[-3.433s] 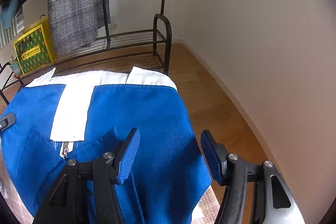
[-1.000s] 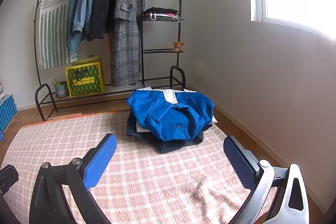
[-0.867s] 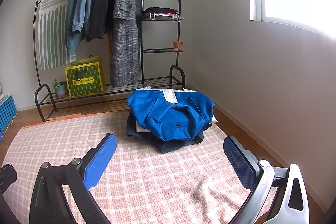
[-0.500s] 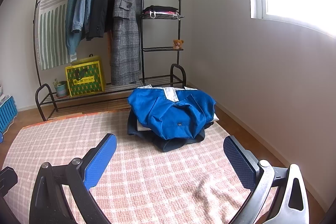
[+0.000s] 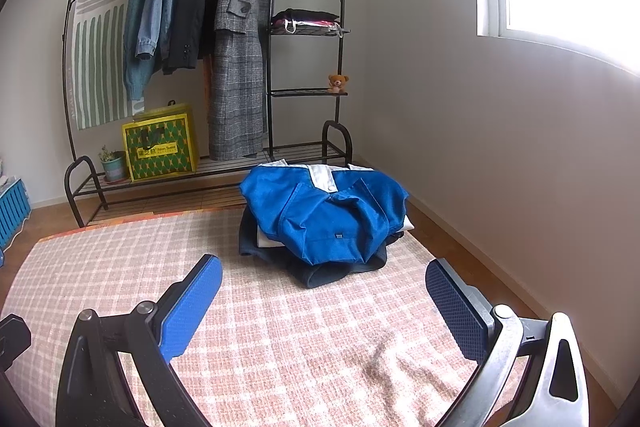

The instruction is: Fold large clothes

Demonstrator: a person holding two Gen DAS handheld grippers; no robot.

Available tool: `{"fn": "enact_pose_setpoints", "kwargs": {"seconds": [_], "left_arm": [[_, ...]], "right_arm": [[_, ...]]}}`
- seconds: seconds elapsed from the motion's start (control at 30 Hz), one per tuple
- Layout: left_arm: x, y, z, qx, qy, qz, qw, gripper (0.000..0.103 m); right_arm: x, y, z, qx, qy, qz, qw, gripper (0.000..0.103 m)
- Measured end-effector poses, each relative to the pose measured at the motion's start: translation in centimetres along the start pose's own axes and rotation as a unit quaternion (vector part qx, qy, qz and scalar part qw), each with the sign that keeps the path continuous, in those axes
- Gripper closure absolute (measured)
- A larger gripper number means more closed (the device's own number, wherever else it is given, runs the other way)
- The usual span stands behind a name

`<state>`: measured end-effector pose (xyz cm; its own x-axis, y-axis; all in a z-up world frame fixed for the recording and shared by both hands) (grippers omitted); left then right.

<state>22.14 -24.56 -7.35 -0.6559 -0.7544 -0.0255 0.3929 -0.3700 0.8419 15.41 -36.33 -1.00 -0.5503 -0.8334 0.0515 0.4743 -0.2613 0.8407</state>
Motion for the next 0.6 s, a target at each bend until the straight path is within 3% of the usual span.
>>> {"fn": "enact_pose_setpoints", "kwargs": {"seconds": [0.6], "left_arm": [[-0.66, -0.41, -0.11, -0.004, 0.007, -0.003, 1.0000, 0.000]], "right_arm": [[0.68, -0.30, -0.50, -0.008, -0.007, -0.004, 1.000, 0.000]]}}
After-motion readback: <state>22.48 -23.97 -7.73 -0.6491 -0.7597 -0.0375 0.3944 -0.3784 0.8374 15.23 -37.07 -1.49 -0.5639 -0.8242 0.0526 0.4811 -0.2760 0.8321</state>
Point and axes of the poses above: each gripper's, at about its wrist camera, not at the fingertips, and z roughly against the way its jaws point, x to its right, y to its top, the point moved 5 cm from there along -z, roughly the way its jaws point, and after that the axes turned 5 degrees about -x, right-handed, at the moved point
